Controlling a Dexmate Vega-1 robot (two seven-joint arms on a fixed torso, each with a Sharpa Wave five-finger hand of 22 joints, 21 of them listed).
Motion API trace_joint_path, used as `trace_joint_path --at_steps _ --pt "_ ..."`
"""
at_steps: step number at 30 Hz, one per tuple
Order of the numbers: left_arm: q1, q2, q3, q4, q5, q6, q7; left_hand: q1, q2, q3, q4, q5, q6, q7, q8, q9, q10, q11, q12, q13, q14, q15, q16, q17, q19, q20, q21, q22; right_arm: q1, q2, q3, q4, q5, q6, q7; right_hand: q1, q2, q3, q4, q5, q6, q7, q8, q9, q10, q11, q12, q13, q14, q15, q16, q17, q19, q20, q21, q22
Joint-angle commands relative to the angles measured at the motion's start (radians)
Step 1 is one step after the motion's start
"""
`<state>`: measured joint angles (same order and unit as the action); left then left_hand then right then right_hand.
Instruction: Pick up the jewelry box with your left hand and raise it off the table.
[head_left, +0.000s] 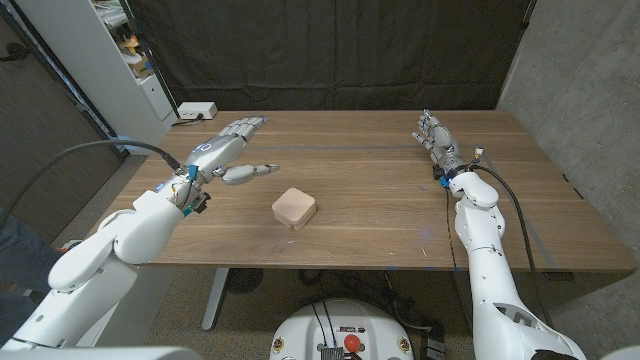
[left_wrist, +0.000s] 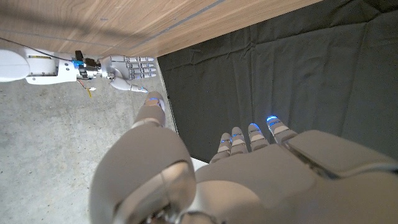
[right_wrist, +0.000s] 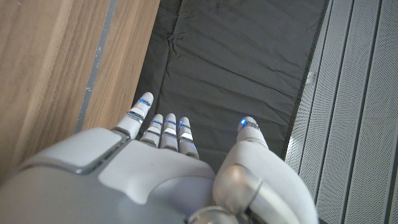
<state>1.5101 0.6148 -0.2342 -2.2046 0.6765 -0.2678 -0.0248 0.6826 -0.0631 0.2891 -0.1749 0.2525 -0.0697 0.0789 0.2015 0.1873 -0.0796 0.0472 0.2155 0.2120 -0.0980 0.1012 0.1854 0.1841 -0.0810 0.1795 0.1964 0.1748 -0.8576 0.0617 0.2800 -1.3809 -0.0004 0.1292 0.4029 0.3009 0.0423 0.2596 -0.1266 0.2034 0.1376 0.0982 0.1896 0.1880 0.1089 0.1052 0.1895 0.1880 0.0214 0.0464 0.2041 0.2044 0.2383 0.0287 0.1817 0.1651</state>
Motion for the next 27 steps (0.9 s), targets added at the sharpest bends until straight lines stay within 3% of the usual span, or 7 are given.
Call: trace_joint_path --at_steps 1,12,27 --pt "0.009 0.021 0.003 -0.029 0.072 0.043 -0.011 0.018 -0.005 0.000 0.010 0.010 0.031 0.003 0.016 0.004 0.022 -0.005 0.016 0.005 0.019 -0.006 0.013 0.003 0.001 0.005 0.006 0.006 -0.009 0.002 0.000 -0.015 -0.002 -0.009 -0.002 0.011 0.002 -0.003 -0.001 0.007 0.001 -0.007 0.007 0.002 -0.003 0.000 0.007 0.003 0.005 0.010 0.002 0.003 0.003 0.004 0.006 0.004" --pt "0.001 0.053 0.017 -0.053 0.102 0.090 -0.071 0.023 -0.012 -0.004 0.017 0.016 0.072 -0.005 0.027 0.005 0.057 -0.013 0.032 0.009 0.045 -0.006 0.020 0.003 0.009 0.008 0.008 0.007 -0.012 0.002 0.008 -0.029 -0.003 -0.022 -0.006 0.012 0.002 -0.004 -0.001 0.007 0.001 -0.007 0.006 0.002 -0.003 -0.001 0.007 0.003 0.005 0.010 0.002 0.003 0.003 0.005 0.006 0.004" --pt "0.016 0.094 0.036 -0.094 0.191 0.147 -0.107 0.028 -0.015 -0.005 0.020 0.021 0.046 0.000 0.013 0.007 0.039 -0.010 0.026 0.012 0.032 -0.004 0.013 0.004 0.007 0.022 0.006 0.007 0.003 -0.003 0.007 -0.012 -0.007 -0.011 -0.001 0.012 0.001 -0.004 -0.001 0.007 0.001 -0.007 0.007 0.002 -0.004 0.000 0.006 0.003 0.005 0.010 0.002 0.003 0.002 0.005 0.006 0.004"
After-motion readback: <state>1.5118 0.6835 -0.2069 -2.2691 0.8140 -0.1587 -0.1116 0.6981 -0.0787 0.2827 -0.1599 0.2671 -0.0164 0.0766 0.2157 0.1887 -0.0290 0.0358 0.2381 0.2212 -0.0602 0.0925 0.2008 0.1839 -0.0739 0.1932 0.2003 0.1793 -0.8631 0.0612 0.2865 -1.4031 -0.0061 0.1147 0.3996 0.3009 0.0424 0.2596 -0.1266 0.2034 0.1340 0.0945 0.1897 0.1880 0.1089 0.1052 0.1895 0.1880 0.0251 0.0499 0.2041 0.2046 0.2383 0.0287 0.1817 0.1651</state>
